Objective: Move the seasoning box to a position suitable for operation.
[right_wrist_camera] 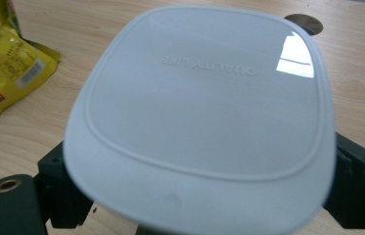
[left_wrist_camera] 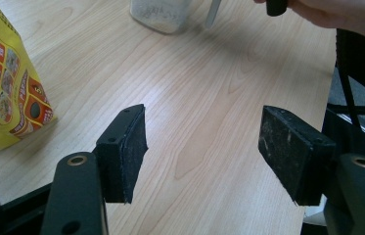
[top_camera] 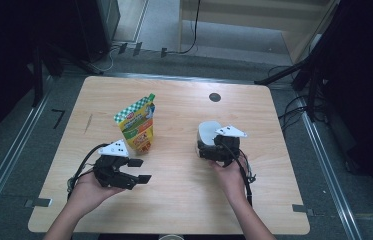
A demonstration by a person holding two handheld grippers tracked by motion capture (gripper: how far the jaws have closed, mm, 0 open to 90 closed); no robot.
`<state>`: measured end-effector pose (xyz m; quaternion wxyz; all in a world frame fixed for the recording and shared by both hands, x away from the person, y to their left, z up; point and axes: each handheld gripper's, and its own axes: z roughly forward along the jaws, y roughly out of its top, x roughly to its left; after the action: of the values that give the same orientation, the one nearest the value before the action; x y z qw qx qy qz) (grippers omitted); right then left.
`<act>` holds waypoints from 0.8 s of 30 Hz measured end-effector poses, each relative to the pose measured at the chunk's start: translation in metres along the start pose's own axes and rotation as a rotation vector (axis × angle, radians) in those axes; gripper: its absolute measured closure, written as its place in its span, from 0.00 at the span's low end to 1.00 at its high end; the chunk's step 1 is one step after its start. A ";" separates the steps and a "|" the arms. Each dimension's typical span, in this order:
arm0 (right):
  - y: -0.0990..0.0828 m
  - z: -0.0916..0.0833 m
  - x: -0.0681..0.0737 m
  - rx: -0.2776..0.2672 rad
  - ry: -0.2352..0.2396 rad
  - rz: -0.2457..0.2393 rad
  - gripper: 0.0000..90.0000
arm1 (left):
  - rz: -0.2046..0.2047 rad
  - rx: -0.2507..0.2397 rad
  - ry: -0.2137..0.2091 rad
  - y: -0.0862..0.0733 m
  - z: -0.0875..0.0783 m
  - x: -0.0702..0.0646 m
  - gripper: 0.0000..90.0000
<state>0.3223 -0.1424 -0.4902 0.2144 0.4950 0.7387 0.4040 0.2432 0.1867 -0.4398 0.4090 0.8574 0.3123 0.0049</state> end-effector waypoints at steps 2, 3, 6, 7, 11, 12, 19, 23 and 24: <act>0.000 0.004 0.001 0.002 -0.004 0.001 0.10 | -0.001 0.001 0.000 0.000 0.000 0.000 0.40; 0.000 0.006 0.002 0.000 -0.005 -0.001 0.09 | -0.004 0.001 0.001 0.000 0.001 0.000 0.40; 0.000 0.010 0.003 -0.016 0.005 -0.009 0.09 | 0.001 0.007 0.000 -0.001 0.001 -0.001 0.40; 0.000 0.010 0.002 -0.022 0.013 -0.006 0.09 | 0.001 0.007 -0.001 -0.001 0.001 -0.001 0.40; 0.001 0.012 0.001 -0.035 0.023 0.002 0.15 | -0.001 0.006 0.001 -0.002 0.001 -0.002 0.40; 0.001 0.012 0.001 -0.035 0.023 0.002 0.15 | -0.002 0.006 0.001 -0.002 0.001 -0.002 0.40; 0.001 0.011 0.001 -0.032 0.035 -0.036 0.16 | -0.002 0.011 0.002 -0.002 0.002 -0.003 0.40; 0.001 0.010 0.000 -0.030 0.040 -0.050 0.17 | -0.003 0.009 0.001 -0.002 0.002 -0.003 0.40; 0.001 0.010 0.000 -0.030 0.041 -0.054 0.17 | -0.004 0.010 0.002 -0.002 0.002 -0.002 0.40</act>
<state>0.3299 -0.1387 -0.4949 0.2174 0.4631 0.7501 0.4191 0.2406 0.1851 -0.4421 0.4044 0.8588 0.3144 0.0033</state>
